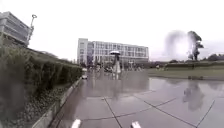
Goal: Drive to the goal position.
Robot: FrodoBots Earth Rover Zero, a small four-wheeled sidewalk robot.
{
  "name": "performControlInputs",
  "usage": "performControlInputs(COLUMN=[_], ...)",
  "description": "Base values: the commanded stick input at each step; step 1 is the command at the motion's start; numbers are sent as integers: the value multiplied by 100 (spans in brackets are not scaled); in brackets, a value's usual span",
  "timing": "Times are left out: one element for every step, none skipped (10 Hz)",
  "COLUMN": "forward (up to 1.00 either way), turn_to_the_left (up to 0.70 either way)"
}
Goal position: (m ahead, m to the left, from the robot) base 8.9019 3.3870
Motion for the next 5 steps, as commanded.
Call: performControlInputs(forward=[4,4,4,4,4], turn_to_the_left=[0,0,0,0,0])
